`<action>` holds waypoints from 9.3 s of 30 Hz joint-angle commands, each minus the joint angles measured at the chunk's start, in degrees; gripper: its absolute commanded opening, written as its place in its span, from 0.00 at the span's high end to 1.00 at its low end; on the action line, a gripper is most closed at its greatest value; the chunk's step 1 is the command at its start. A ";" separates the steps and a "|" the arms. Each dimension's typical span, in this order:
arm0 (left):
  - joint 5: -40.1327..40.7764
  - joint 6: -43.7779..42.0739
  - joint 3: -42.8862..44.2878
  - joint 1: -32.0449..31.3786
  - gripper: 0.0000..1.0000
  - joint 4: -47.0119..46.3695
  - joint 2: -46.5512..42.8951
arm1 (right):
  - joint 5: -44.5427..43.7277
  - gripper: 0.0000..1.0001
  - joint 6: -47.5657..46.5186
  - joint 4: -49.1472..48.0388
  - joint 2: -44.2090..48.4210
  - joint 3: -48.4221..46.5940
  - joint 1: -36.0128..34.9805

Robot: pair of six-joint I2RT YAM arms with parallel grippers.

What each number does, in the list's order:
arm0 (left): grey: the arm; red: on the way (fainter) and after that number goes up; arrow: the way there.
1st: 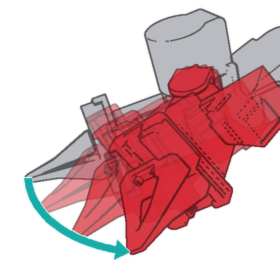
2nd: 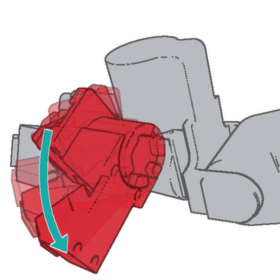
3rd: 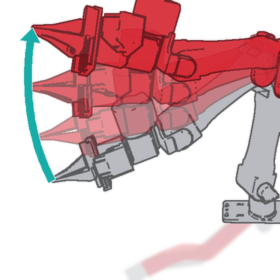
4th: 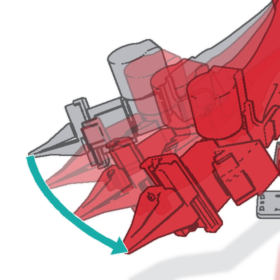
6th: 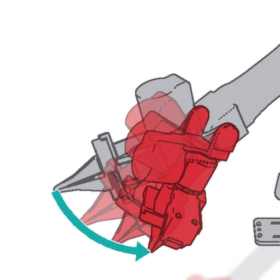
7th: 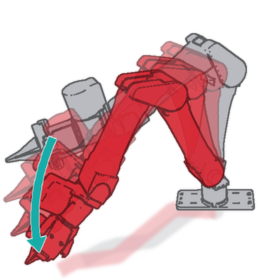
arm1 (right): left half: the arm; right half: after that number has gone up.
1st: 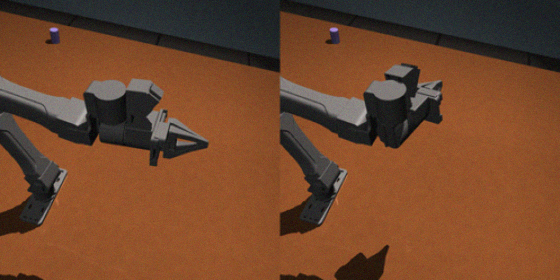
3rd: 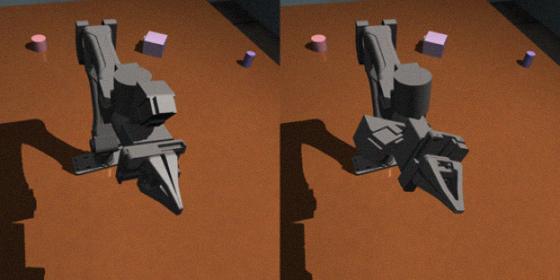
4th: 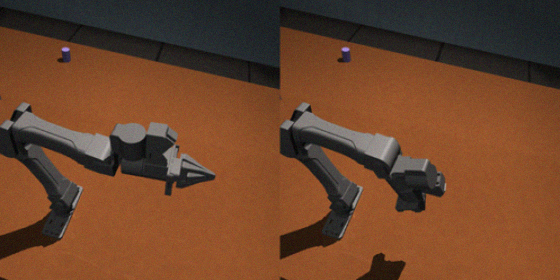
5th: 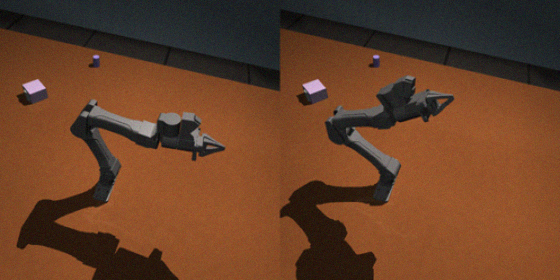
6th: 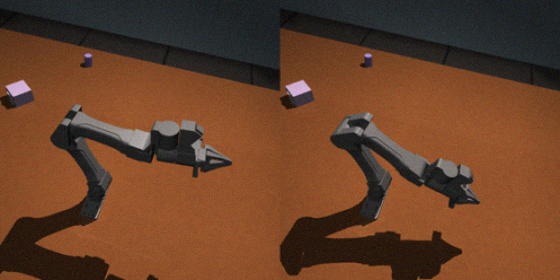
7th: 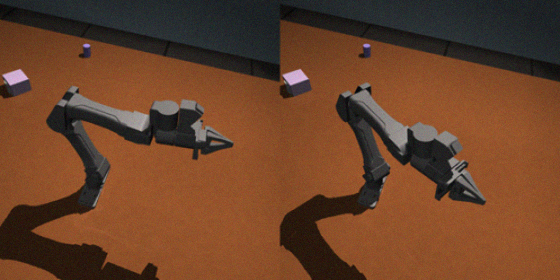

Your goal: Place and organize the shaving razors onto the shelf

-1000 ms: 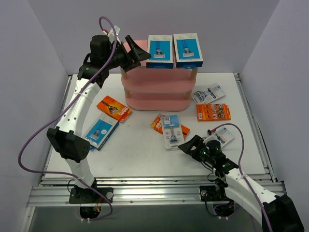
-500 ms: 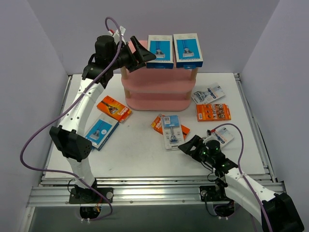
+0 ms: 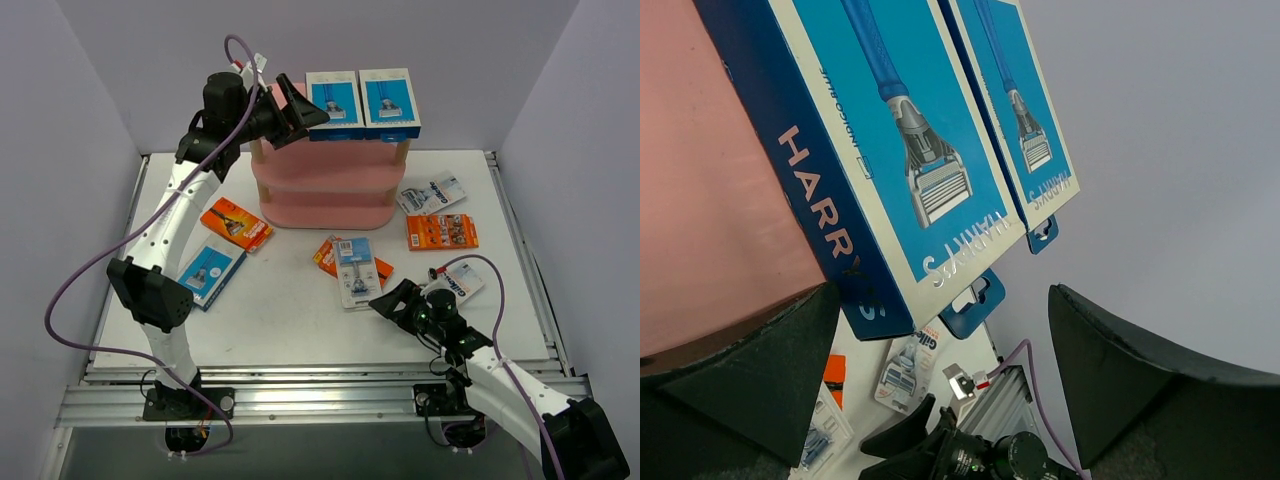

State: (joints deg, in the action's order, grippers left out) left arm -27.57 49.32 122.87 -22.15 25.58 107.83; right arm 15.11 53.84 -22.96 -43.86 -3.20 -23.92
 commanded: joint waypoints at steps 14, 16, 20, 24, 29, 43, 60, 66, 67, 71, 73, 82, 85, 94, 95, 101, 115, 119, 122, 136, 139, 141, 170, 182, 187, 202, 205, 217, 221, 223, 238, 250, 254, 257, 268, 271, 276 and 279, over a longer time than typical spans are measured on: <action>-0.29 -0.80 0.19 -0.17 0.06 -0.80 -1.22 | 0.79 0.26 -0.85 -1.30 0.17 1.09 0.63; 0.23 -1.07 -0.78 0.44 0.06 -0.62 -2.53 | 0.88 0.26 -0.85 -1.21 0.26 1.09 0.72; 1.91 -3.09 -3.94 2.20 0.06 1.48 -6.92 | 0.88 0.26 -1.11 -0.33 0.70 0.92 0.72; 2.52 -4.31 -8.42 5.10 0.06 2.98 -12.37 | 0.62 0.26 -2.07 1.16 1.14 0.22 0.81; 5.86 -8.27 -17.56 8.79 0.06 4.92 -23.16 | 0.44 0.26 -3.57 5.02 1.84 -1.89 0.81; 4.17 -19.43 -50.42 25.67 0.03 10.18 -46.46 | -3.16 0.28 -9.47 21.03 5.80 -12.71 0.28; 18.32 -19.53 -63.45 32.08 0.06 10.72 -43.15 | -6.58 0.29 -3.83 12.24 1.85 -11.91 -9.19; 17.22 -14.70 -66.52 41.55 0.06 7.82 -39.63 | -5.19 0.28 -4.36 6.97 -3.69 -12.09 -11.59; 14.24 -12.95 -67.31 42.62 0.06 5.47 -38.67 | -4.66 0.28 -4.54 6.36 -3.95 -11.92 -11.59; 8.77 -9.16 -71.09 46.85 0.03 0.62 -35.85 | -4.04 0.27 -6.20 7.93 -2.03 -11.39 -11.59; 8.68 -8.02 -71.89 47.02 0.00 -1.23 -35.15 | -3.60 0.27 -6.56 9.07 -0.62 -11.13 -11.67; 13.24 -3.27 -75.76 46.67 0.10 -2.29 -33.83 | -2.46 0.25 -7.17 15.57 9.92 -8.84 -11.59; 15.00 -2.91 -76.37 46.59 0.10 -2.73 -34.00 | -2.55 0.24 -7.44 17.50 12.29 -8.75 -11.50; 20.71 -5.55 -74.53 46.59 0.10 -0.36 -32.60 | -1.76 0.24 -6.56 19.53 17.13 -6.47 -11.41; 21.67 -5.46 -74.44 46.59 0.10 -0.27 -32.51 | -1.75 0.24 -6.56 19.71 17.57 -6.38 -11.41; 21.16 -5.11 -75.93 46.24 0.10 -2.56 -30.14 | -2.19 0.24 -6.82 22.70 20.21 -6.90 -11.50; 25.29 -3.62 -78.30 35.52 0.10 -3.88 -29.34 | -2.46 0.24 -6.47 25.95 23.20 -6.99 -11.50; 23.88 -2.92 -81.37 33.15 0.10 -2.73 -34.16 | -2.37 0.23 -6.65 26.21 23.20 -6.91 -11.50; 24.23 -0.38 -85.41 27.97 0.11 -3.25 -40.67 | -2.20 0.23 -6.47 25.69 23.29 -6.47 -11.58; 27.05 4.21 -92.37 4.15 0.11 -3.26 -55.45 | -1.40 0.23 -6.74 24.72 20.83 -6.11 -11.50; 28.54 2.45 -92.46 2.56 0.11 -4.74 -54.92 | -1.49 0.23 -6.47 24.54 20.48 -6.11 -11.50; 28.28 1.40 -92.72 1.76 0.11 -5.89 -53.61 | -1.58 0.23 -6.47 24.54 20.30 -6.29 -11.58; 27.05 8.60 -95.36 -20.46 0.11 -32.17 -38.75 | -3.60 0.23 -6.65 23.49 13.36 -9.36 -11.59; 30.56 2.90 -88.78 -21.79 0.06 -18.66 -54.12 | -3.78 0.28 -6.47 18.40 7.92 -12.00 -11.59; 34.77 -3.77 -78.94 -19.96 0.06 -5.03 -57.90 | -1.94 0.34 -3.93 11.11 2.39 -11.48 -12.02; 36.01 -20.76 -69.17 0.52 0.06 5.09 -59.66 | -10.98 0.41 1.70 -1.81 -16.06 -19.38 -26.95; 32.50 -20.93 -69.52 3.60 0.06 3.25 -60.19 | -11.51 0.43 3.46 -6.04 -22.13 -21.31 -29.42; 23.79 -24.00 -67.15 10.99 0.06 3.07 -57.21 | -12.92 0.51 4.95 -12.98 -39.98 -31.15 -32.59; 22.39 -24.36 -67.85 13.97 0.06 3.51 -56.85 | -12.74 0.53 6.09 -16.14 -44.03 -32.21 -32.85; 22.39 -24.01 -68.37 14.85 0.06 3.51 -57.90 | -12.57 0.55 6.53 -17.46 -46.31 -32.39 -33.03; 23.09 -24.27 -69.52 16.26 0.06 3.16 -61.86 | -11.77 0.59 10.31 -25.28 -55.90 -34.59 -34.17; 21.95 -24.10 -69.87 16.26 0.06 2.89 -62.04 | -12.30 0.62 12.78 -29.42 -60.29 -34.77 -34.26; 21.86 -24.01 -69.96 16.26 0.06 2.81 -62.04 | -12.30 0.63 12.95 -29.69 -61.08 -35.12 -34.35; 21.68 -24.01 -70.05 16.26 0.06 2.81 -62.04 | -12.21 0.64 13.13 -30.21 -61.87 -35.47 -34.26; 22.30 -24.10 -69.87 16.35 0.06 3.07 -62.57 | -12.21 0.68 13.66 -30.83 -62.67 -35.91 -34.17; 22.12 -24.01 -69.96 16.26 0.06 2.98 -62.66 | -12.21 0.70 13.83 -31.18 -62.93 -36.08 -34.26; 21.95 -24.10 -70.05 16.26 0.06 2.89 -62.65 | -12.04 0.72 14.27 -32.06 -64.07 -36.52 -34.26; 21.86 -24.10 -70.05 16.26 0.06 2.89 -62.66 | -11.86 0.73 14.27 -32.32 -64.51 -36.96 -34.17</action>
State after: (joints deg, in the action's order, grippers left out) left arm -5.02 26.06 52.82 -6.26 29.82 45.91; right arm 3.86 67.96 -53.82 -107.46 -38.26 -57.84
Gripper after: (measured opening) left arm 0.942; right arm 0.277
